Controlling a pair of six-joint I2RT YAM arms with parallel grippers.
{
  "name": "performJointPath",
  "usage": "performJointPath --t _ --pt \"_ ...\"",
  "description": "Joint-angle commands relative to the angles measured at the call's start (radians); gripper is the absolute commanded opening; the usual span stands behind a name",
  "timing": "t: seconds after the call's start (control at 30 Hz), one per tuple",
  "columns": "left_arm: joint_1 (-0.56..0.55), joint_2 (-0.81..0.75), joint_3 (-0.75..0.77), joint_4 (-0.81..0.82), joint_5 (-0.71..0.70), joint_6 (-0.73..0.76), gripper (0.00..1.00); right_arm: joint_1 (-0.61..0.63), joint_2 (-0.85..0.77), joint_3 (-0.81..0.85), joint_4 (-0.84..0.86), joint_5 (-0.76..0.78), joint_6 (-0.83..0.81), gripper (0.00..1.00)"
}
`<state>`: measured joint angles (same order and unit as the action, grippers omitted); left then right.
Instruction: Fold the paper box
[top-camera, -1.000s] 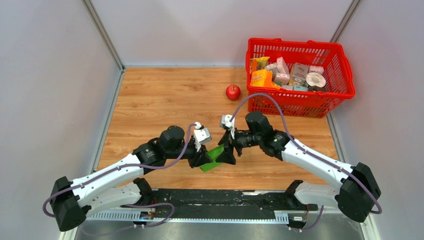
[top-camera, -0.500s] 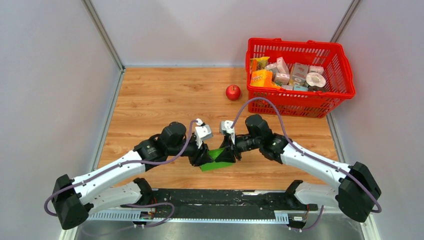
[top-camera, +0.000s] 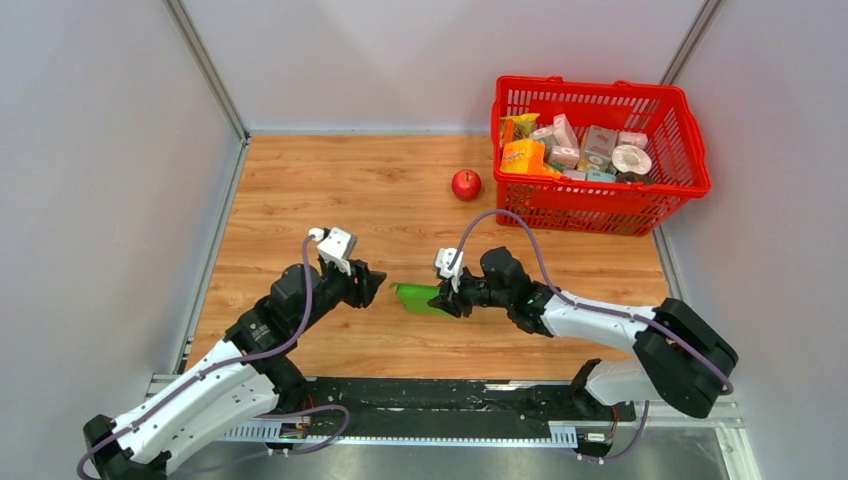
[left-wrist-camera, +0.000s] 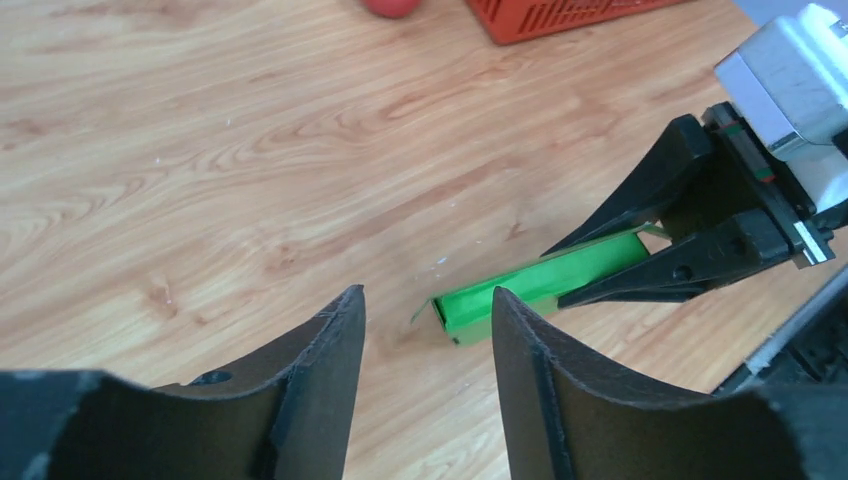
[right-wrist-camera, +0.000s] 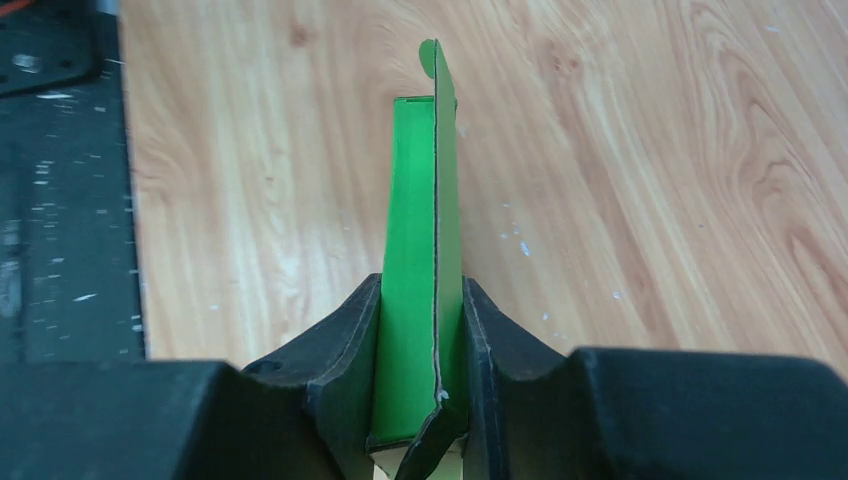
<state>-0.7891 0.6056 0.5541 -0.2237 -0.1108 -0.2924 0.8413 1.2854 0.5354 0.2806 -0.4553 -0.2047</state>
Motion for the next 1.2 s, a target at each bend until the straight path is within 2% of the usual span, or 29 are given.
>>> performJointPath --t 0.0,0.1,0.23,0.33,0.5,0.63,0.83,1.17 --pt "0.04 -0.012 -0.097 0.096 -0.024 -0.036 0.57 0.004 0.067 0.014 0.161 0.098 -0.081 0.12" --pt "0.048 0.008 -0.167 0.188 -0.018 -0.027 0.53 0.002 0.078 -0.006 0.173 0.095 -0.1 0.13" --pt "0.082 0.113 -0.206 0.303 0.066 0.007 0.55 -0.004 0.081 -0.028 0.189 0.083 -0.101 0.15" --pt "0.094 0.167 -0.174 0.303 0.137 0.048 0.6 -0.01 0.092 -0.028 0.17 0.079 -0.107 0.16" --pt "0.099 0.258 -0.125 0.313 0.192 0.104 0.59 -0.036 0.118 -0.04 0.2 0.043 -0.087 0.17" --pt "0.102 0.321 -0.092 0.299 0.197 0.159 0.49 -0.039 0.124 -0.045 0.216 0.029 -0.079 0.17" --pt "0.108 0.387 -0.057 0.296 0.191 0.196 0.42 -0.041 0.132 -0.043 0.223 0.021 -0.075 0.17" --pt "0.111 0.433 -0.023 0.294 0.174 0.226 0.42 -0.041 0.143 -0.037 0.226 0.018 -0.071 0.15"
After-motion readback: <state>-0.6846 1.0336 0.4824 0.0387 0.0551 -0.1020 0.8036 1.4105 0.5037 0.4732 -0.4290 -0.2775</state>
